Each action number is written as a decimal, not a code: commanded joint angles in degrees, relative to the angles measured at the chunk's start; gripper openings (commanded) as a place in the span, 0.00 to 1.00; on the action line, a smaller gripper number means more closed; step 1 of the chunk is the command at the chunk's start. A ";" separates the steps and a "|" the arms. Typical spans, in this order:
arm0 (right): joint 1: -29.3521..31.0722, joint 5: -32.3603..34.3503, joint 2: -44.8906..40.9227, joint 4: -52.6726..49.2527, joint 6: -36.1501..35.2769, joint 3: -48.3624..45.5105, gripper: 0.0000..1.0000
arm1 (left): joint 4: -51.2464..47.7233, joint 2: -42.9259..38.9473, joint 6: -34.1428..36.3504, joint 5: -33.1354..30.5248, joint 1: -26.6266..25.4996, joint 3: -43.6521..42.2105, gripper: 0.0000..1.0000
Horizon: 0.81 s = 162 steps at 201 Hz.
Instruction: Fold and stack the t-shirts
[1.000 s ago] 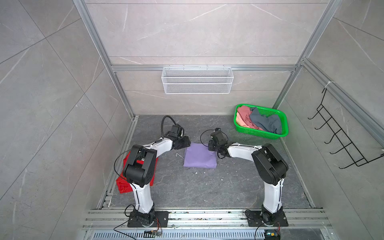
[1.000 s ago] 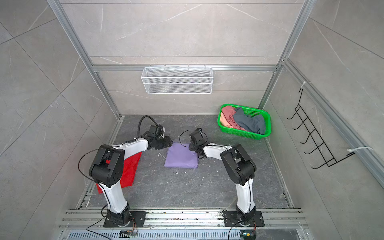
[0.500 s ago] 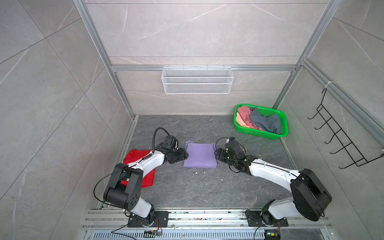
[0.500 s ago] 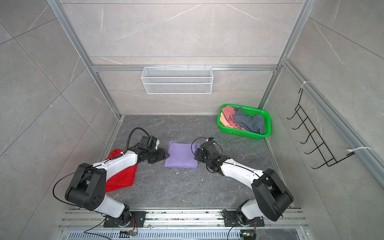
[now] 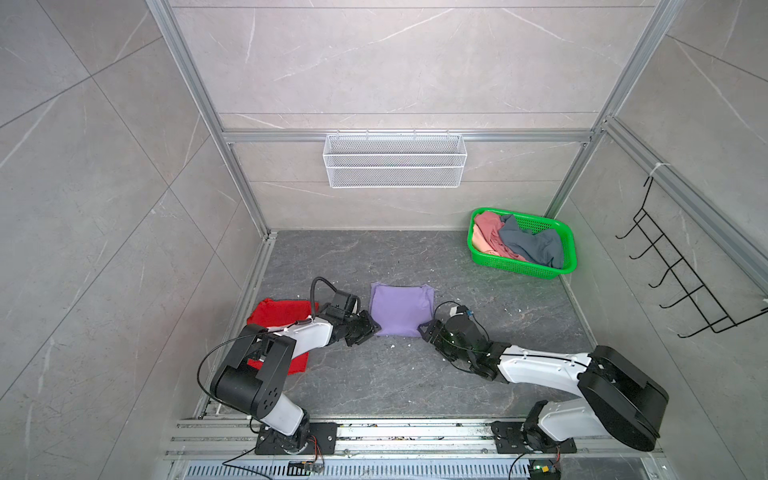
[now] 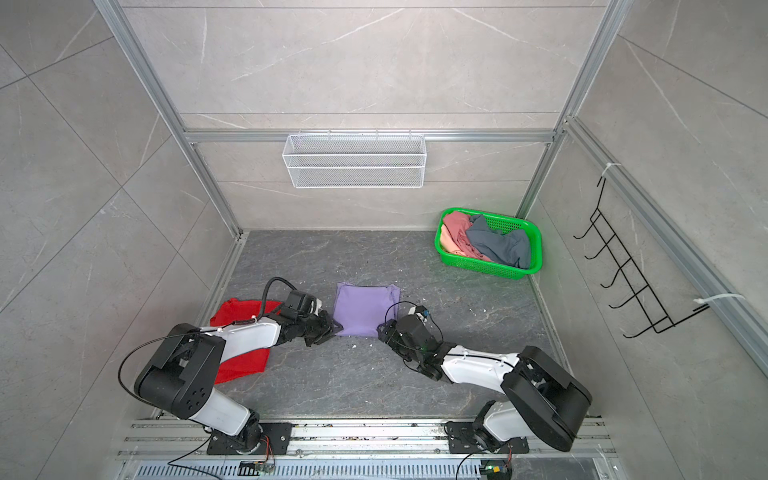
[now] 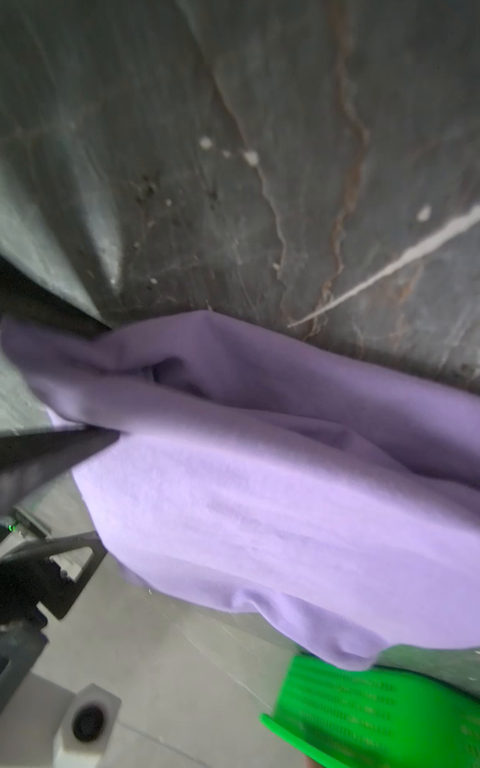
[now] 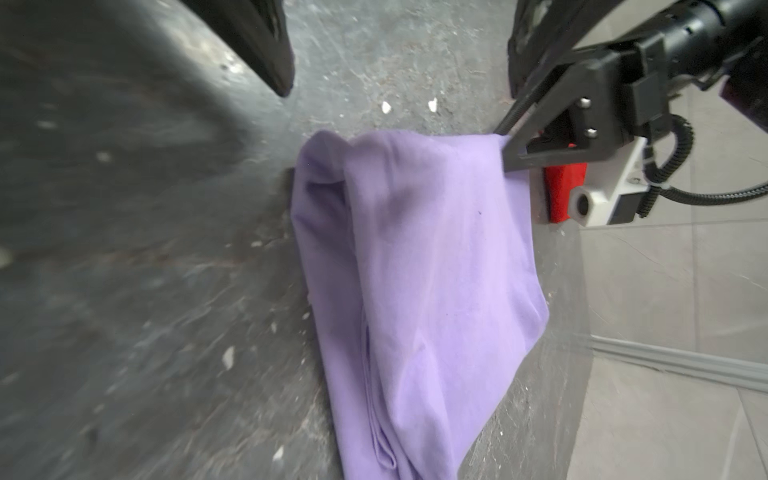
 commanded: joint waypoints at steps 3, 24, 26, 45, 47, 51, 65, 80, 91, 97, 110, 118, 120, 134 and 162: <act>1.08 1.67 5.96 13.49 7.65 -1.19 0.81 | 2.50 1.22 -1.25 0.90 -1.41 2.09 0.08; 1.71 1.54 10.72 20.81 10.95 -0.83 0.81 | 1.68 1.15 -1.69 0.57 -4.08 3.67 0.00; 1.80 1.58 11.09 21.12 11.17 -0.73 0.81 | 1.59 1.10 -1.78 0.50 -4.44 3.84 0.00; 2.44 2.38 13.25 20.99 13.35 0.54 0.81 | 0.69 0.56 -2.65 -0.21 -7.19 5.66 0.00; 2.60 2.60 13.35 21.01 13.54 0.58 0.81 | 0.55 0.43 -2.70 -0.31 -7.44 5.86 0.00; 2.78 3.10 13.49 21.06 13.96 0.60 0.81 | 0.41 0.26 -2.88 -0.38 -7.81 6.20 0.00; 3.10 5.49 13.30 21.08 14.91 0.18 0.81 | -0.90 -0.55 -3.32 -0.83 -8.89 7.66 0.00; 3.10 8.29 12.43 20.26 14.98 0.01 0.82 | -2.92 -1.58 -3.43 -1.75 -10.40 8.95 0.00; 3.14 9.51 12.20 18.63 14.94 0.77 0.82 | -4.51 -2.22 -3.35 -2.87 -11.67 9.78 0.00; 3.13 9.71 12.18 17.51 15.08 1.23 0.81 | -4.85 -2.32 -3.36 -3.03 -12.21 9.97 0.00; 3.10 9.51 12.65 15.22 15.91 2.50 0.79 | -5.15 -2.53 -3.66 -3.01 -13.27 10.26 0.00; 3.10 9.49 13.25 14.35 17.13 2.90 0.74 | -5.15 -2.78 -3.77 -3.03 -13.86 10.13 0.00; 3.16 9.61 13.44 14.34 17.41 2.91 0.73 | -5.19 -2.87 -3.78 -3.03 -13.98 10.05 0.00; 3.09 10.61 14.73 16.66 18.64 2.39 0.53 | -6.33 -3.45 -2.91 -2.78 -14.83 9.90 0.00; 2.75 10.30 15.85 17.17 19.94 1.97 0.18 | -14.14 -6.58 0.69 -2.91 -15.50 9.28 0.33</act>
